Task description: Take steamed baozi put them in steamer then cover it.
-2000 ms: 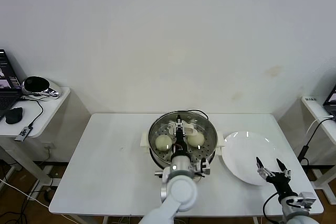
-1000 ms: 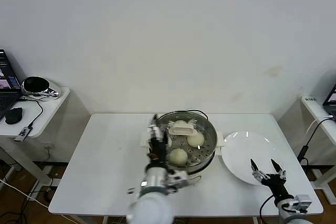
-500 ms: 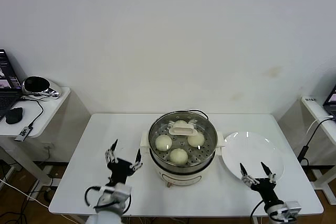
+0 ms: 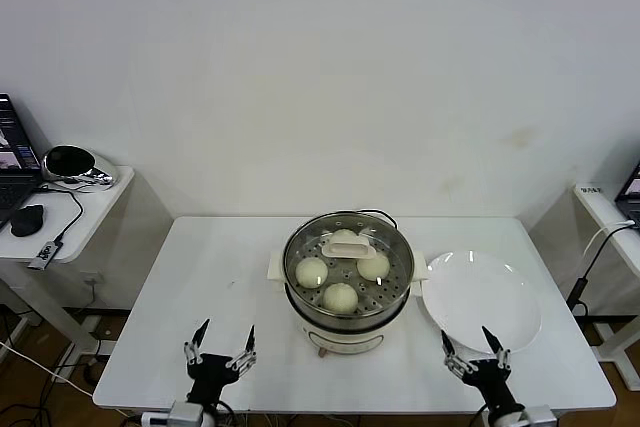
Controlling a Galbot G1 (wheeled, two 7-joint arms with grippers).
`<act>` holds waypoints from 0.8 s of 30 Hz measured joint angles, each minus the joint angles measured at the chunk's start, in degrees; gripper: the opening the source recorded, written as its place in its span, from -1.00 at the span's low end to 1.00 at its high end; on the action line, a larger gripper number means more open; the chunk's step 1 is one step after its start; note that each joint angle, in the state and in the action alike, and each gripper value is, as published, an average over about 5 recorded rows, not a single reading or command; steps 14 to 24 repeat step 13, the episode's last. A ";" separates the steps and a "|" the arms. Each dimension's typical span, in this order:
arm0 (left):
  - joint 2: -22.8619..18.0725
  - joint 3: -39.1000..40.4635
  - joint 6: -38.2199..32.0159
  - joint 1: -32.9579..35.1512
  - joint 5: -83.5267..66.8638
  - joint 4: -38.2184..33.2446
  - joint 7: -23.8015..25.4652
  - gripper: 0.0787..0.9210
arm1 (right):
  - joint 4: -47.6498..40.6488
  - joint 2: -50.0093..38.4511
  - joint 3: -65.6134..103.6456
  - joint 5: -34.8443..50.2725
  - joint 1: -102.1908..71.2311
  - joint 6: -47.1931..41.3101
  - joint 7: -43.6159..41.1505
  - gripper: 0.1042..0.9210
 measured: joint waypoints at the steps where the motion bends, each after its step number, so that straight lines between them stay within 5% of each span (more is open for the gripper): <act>1: -0.10 -0.30 -0.27 0.56 -0.50 -0.08 0.08 0.77 | 0.13 0.10 -0.03 -0.44 -0.28 0.03 0.04 0.76; 24: -1.21 -1.19 -0.85 3.75 -3.09 -1.40 1.40 0.77 | 1.25 1.06 0.65 -3.68 -2.42 0.40 -0.16 0.76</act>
